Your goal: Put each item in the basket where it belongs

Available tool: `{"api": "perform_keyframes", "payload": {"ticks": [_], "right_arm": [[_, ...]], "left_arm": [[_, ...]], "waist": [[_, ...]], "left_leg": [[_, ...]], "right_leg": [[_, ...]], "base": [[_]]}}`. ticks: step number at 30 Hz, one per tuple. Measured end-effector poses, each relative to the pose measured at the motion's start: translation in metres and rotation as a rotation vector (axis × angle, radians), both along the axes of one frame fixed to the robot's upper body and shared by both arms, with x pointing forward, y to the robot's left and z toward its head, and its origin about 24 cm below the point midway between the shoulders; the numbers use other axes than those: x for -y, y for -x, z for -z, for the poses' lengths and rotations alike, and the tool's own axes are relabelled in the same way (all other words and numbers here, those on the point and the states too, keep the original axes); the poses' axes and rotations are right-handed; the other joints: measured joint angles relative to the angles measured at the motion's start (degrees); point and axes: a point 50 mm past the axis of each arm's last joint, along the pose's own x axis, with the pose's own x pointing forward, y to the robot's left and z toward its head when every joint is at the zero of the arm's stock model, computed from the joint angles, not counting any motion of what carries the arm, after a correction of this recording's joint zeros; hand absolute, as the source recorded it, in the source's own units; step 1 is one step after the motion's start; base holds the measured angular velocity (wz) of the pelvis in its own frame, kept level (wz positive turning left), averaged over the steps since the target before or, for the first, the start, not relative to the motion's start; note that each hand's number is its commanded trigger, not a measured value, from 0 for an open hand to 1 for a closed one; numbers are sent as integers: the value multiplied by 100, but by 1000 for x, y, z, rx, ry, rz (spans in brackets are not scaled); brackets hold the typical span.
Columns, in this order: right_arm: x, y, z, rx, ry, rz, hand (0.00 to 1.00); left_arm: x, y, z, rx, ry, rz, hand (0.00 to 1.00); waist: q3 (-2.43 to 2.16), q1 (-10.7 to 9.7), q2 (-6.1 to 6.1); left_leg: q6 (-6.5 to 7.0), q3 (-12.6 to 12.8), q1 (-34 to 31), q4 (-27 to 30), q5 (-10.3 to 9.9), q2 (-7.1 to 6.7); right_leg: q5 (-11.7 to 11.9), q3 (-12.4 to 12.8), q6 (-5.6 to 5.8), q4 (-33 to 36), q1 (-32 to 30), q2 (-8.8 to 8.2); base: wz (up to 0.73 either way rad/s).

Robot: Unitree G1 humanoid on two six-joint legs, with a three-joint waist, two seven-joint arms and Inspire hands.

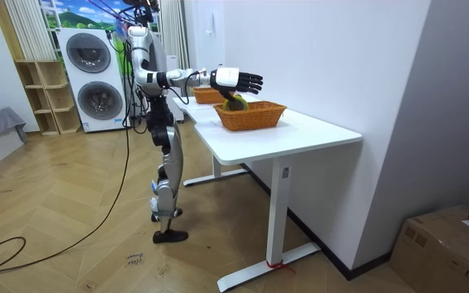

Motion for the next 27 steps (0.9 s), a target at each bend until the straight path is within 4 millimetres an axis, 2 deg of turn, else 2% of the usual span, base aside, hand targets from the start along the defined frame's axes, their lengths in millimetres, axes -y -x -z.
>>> {"api": "perform_keyframes", "payload": {"ticks": [4,13,23,27], "right_arm": [[0,-1,-6,39,16,17,0],[-1,-6,-43,204,121,25,0],[-8,-18,-72,342,147,12,0],[-13,-22,-74,352,145,-7,0]], "left_arm": [[0,-2,0,5,3,2,0],[-1,-4,0,16,2,6,0],[-8,-20,-5,84,-23,30,0],[-8,-20,-5,91,-16,34,0]], "waist": [[-2,4,-6],[7,29,-9],[25,296,-65],[28,334,-73]], "left_leg": [[0,-2,0,-3,0,0],[0,-21,-5,-14,0,-3],[0,-39,-28,-11,0,-3],[1,-133,-34,-6,1,-13]], "right_leg": [[0,-20,0,2,-2,-2],[0,-32,0,3,-43,-1],[0,-63,0,13,-37,-5],[0,-204,0,-12,12,-20]], "base": [[0],[0],[1],[11]]}}
